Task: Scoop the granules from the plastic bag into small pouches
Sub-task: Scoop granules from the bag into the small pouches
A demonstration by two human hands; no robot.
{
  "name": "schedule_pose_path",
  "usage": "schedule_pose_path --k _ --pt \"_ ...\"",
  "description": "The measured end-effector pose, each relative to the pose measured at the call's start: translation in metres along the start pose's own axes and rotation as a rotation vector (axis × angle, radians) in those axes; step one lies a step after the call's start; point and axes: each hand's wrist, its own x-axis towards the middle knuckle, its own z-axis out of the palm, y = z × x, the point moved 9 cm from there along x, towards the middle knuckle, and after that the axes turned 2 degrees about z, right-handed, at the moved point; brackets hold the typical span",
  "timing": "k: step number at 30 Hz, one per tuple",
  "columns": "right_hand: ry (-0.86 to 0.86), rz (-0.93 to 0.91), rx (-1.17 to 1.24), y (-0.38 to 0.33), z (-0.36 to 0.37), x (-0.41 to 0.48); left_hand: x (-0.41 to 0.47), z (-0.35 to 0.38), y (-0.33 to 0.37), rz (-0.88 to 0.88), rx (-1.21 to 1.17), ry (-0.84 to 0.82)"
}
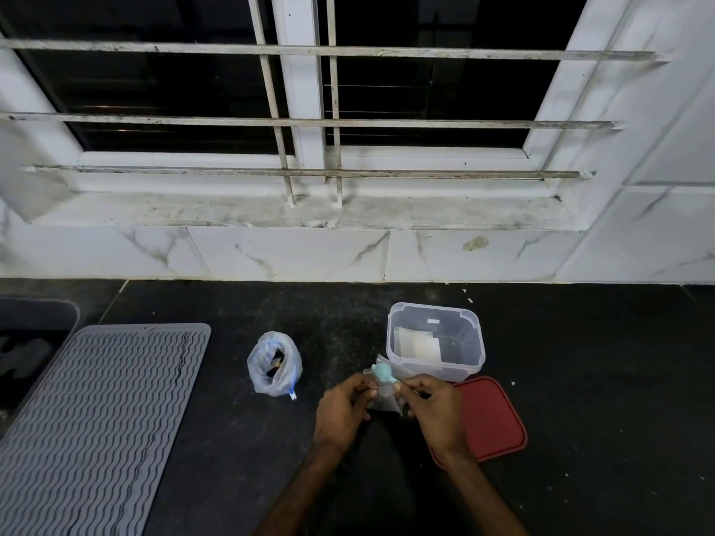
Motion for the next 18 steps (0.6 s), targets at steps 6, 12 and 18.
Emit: schedule_pose_path --k 6,12,18 --pt "-0.025 0.134 0.307 0.007 0.003 0.000 0.002 0.002 0.004 0.001 -0.035 -0.029" --pt "-0.015 0.134 0.280 -0.010 0.002 0.003 -0.007 -0.027 0.013 0.042 -0.008 0.074" --pt "-0.212 -0.088 0.067 -0.080 0.065 0.003 -0.037 -0.150 -0.058 -0.316 -0.102 0.751"
